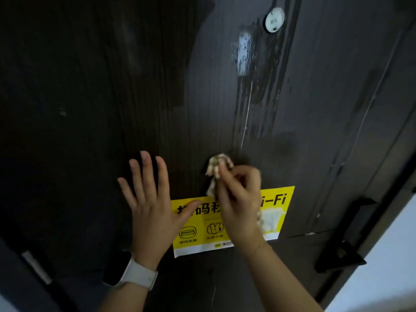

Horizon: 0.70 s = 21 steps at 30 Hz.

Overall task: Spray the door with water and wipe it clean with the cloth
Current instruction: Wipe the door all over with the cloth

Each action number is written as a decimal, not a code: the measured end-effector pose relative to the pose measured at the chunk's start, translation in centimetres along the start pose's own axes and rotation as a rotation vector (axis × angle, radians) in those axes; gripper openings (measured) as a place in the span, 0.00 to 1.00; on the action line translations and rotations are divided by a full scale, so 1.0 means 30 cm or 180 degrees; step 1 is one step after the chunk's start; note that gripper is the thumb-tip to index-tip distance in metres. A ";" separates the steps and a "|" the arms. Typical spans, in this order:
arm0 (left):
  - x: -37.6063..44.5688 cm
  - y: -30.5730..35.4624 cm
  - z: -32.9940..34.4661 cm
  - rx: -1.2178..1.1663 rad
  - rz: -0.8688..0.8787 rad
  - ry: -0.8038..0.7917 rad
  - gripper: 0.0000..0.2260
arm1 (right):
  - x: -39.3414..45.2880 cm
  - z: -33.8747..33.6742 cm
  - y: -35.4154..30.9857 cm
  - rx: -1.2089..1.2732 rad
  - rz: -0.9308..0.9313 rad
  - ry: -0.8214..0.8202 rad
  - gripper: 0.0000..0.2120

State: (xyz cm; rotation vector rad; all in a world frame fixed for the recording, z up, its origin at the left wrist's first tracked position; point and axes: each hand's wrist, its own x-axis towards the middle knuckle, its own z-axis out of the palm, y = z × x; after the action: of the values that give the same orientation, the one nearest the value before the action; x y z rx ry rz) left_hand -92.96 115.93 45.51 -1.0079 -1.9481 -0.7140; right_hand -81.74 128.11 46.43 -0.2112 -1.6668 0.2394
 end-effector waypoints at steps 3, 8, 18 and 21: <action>-0.004 -0.003 0.002 0.0002 0.0002 0.0023 0.51 | 0.027 -0.033 0.026 -0.0015 -0.0083 -0.0091 0.14; -0.002 -0.005 -0.002 -0.0007 0.0053 0.0015 0.50 | 0.184 -0.107 0.058 -0.0111 0.0437 0.0876 0.10; -0.001 -0.003 0.001 0.0072 0.0057 0.0044 0.50 | 0.007 -0.102 0.081 -0.0683 -0.0489 -0.0585 0.19; -0.003 -0.003 0.000 0.0052 0.0077 0.0038 0.50 | 0.060 -0.103 0.094 -0.0727 -0.0629 -0.0455 0.13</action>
State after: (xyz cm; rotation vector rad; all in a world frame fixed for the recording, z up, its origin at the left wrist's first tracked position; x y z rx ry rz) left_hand -93.01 115.85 45.44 -1.0133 -1.9253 -0.6883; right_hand -78.87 131.42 47.69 -0.2022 -1.8434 -0.0877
